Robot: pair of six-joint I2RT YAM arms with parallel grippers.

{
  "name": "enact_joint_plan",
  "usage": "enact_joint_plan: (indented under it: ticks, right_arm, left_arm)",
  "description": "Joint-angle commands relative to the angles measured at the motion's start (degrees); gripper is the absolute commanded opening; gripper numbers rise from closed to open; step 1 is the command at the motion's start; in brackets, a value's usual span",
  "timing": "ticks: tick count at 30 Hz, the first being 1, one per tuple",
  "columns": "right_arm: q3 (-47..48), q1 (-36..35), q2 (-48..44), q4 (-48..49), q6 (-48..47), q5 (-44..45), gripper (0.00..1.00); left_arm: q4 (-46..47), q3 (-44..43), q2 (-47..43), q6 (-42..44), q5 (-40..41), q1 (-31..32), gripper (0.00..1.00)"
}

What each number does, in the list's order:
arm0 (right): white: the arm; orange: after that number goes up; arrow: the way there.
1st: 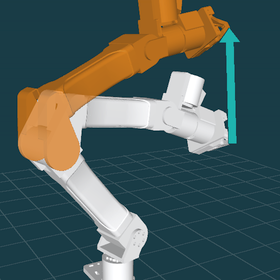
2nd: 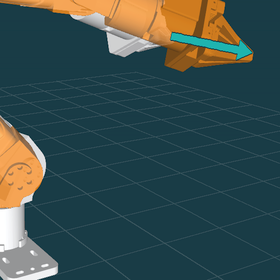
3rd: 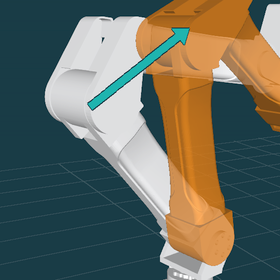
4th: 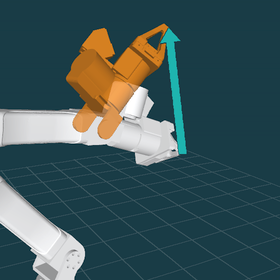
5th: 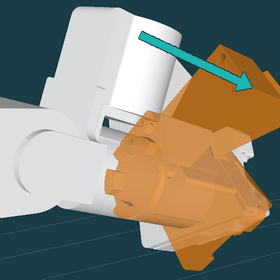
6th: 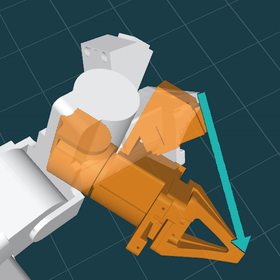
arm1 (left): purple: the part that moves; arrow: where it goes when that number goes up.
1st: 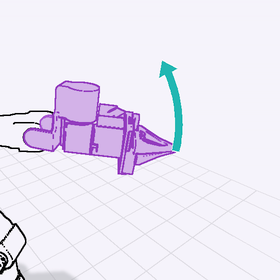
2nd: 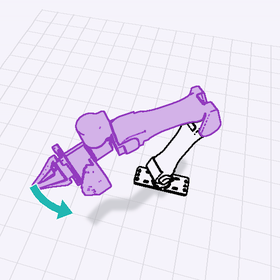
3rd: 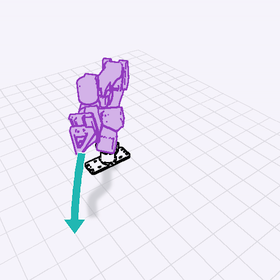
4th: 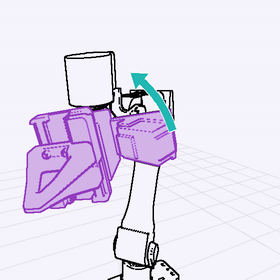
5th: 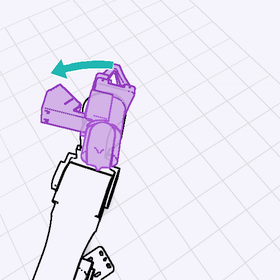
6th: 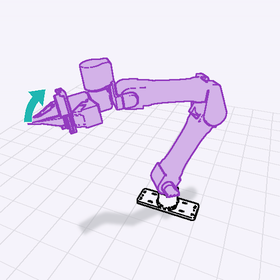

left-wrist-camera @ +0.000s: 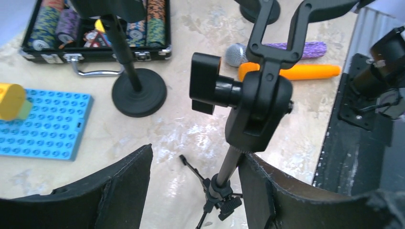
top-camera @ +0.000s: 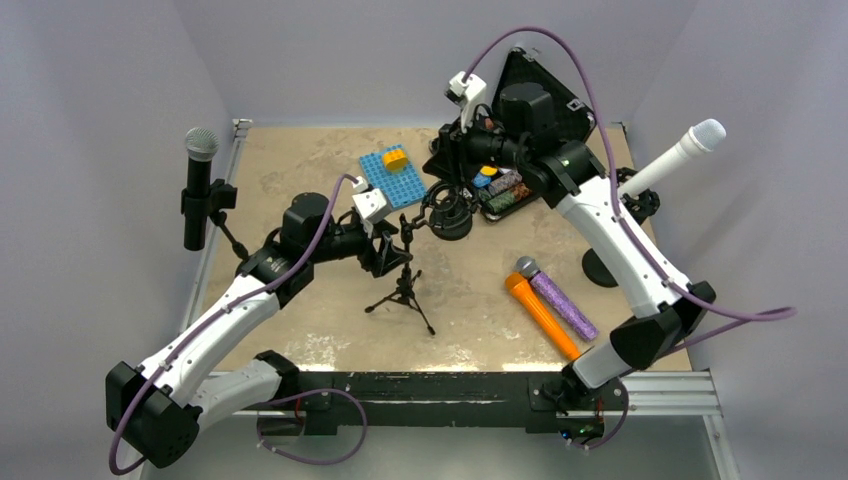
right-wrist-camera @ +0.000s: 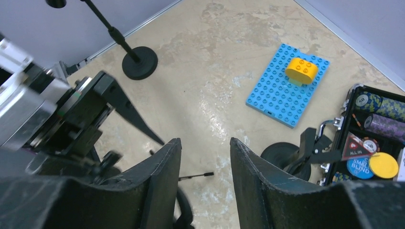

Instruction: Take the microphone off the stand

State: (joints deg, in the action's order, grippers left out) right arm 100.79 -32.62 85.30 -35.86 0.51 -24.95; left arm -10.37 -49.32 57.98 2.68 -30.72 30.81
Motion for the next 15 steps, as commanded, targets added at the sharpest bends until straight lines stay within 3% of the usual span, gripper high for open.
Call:
enact_joint_plan:
  ticks: [1,4,10,15]
  right_arm:
    - [-1.23,-0.2,-3.47,-3.17,1.64,-0.29,0.46]
    - [-3.23,-0.37,-5.27,-3.72,3.25,-1.29,0.46]
    - [-6.94,-0.91,-7.71,-3.91,2.85,-3.51,0.46]
    - [-5.44,-0.95,-8.62,-3.7,-5.61,-4.97,0.51]
  left_arm:
    - [-1.2,-3.6,0.22,5.21,4.99,-0.42,0.69]
    - [-2.06,-3.78,-0.08,7.35,5.65,-0.46,0.66]
    - [-2.38,-2.84,-0.85,10.08,-1.2,-0.53,0.4]
    - [-3.4,-2.73,-1.02,13.12,-5.49,-0.49,0.31]
